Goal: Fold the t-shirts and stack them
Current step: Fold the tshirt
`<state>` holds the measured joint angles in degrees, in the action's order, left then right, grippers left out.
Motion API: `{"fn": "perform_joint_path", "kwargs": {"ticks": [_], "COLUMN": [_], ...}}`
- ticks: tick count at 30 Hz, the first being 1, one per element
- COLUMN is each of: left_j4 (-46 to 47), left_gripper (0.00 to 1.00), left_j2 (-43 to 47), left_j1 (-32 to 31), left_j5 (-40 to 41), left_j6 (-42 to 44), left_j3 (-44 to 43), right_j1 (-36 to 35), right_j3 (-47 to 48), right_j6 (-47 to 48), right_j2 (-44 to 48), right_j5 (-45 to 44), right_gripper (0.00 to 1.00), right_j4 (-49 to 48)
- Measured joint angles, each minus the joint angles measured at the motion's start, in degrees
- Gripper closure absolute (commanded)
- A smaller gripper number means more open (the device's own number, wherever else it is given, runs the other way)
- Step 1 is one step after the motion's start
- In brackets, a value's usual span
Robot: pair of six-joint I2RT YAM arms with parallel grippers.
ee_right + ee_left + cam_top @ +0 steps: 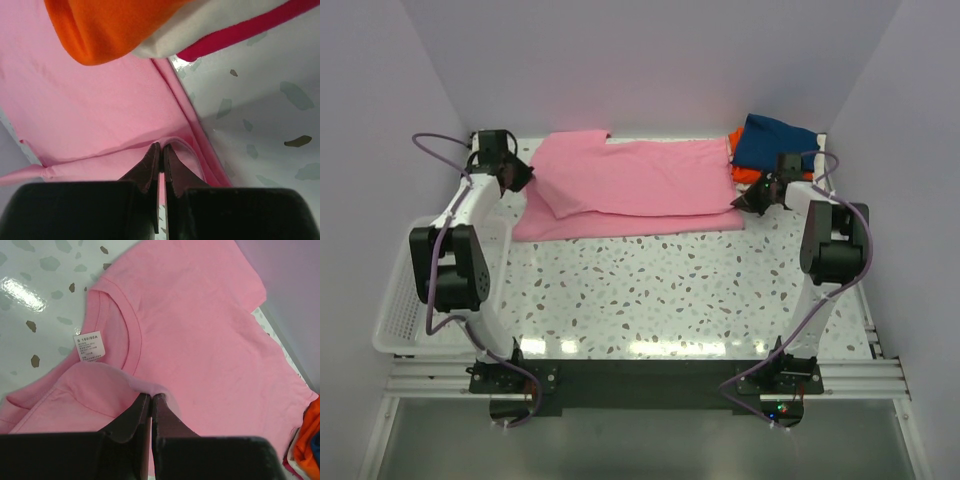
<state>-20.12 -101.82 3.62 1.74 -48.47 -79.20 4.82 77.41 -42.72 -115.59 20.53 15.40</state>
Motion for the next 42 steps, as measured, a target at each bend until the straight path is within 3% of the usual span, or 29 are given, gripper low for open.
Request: {"fn": "perform_joint_path", "kwargs": {"ticks": [5, 8, 9, 12, 15, 21, 28, 34, 42], "left_j4": [0.92, 2.03, 2.49, 4.55, 6.62, 7.96, 5.03, 2.82, -1.05], "left_gripper": [1.00, 0.80, 0.65, 0.43, 0.35, 0.35, 0.45, 0.49, 0.51], "left_j2": [-1.73, -2.86, -3.30, -5.20, -6.67, -4.83, 11.19, 19.06, 17.86], "left_j1": [0.00, 0.00, 0.00, 0.00, 0.07, -0.07, -2.89, -5.97, -6.51], "left_j5": [-0.46, -1.66, -2.36, -5.01, -8.07, -9.60, -1.20, 5.73, 14.05], "left_j6": [0.04, 0.17, 0.44, 1.77, 2.36, 2.56, -0.13, -2.36, -3.56], "left_j3": [-0.92, -1.66, -2.03, -3.67, -5.11, -3.48, 12.28, 21.33, 25.79], "right_j1": [0.28, 0.55, 0.66, 1.14, 1.38, 1.18, -4.02, -10.21, -9.57], "right_j3": [0.15, 0.15, 0.15, 0.15, 0.26, -2.05, -9.79, -10.69, -10.93], "right_j6": [-0.17, -0.52, -0.52, -0.76, -0.57, 0.96, 4.59, 6.38, 8.13], "right_j2": [-0.31, -0.31, -0.31, -0.31, -0.28, 3.80, 18.99, 19.85, 17.59], "right_j5": [0.09, 0.26, 0.28, 0.63, 1.46, -0.22, -9.35, -13.33, -16.59], "right_gripper": [0.95, 0.71, 0.66, 0.47, 0.43, 0.43, 0.44, 0.46, 0.48], "right_j4": [-0.11, -0.20, -0.26, -0.57, -0.59, -0.31, 0.68, 1.16, 3.45]}}
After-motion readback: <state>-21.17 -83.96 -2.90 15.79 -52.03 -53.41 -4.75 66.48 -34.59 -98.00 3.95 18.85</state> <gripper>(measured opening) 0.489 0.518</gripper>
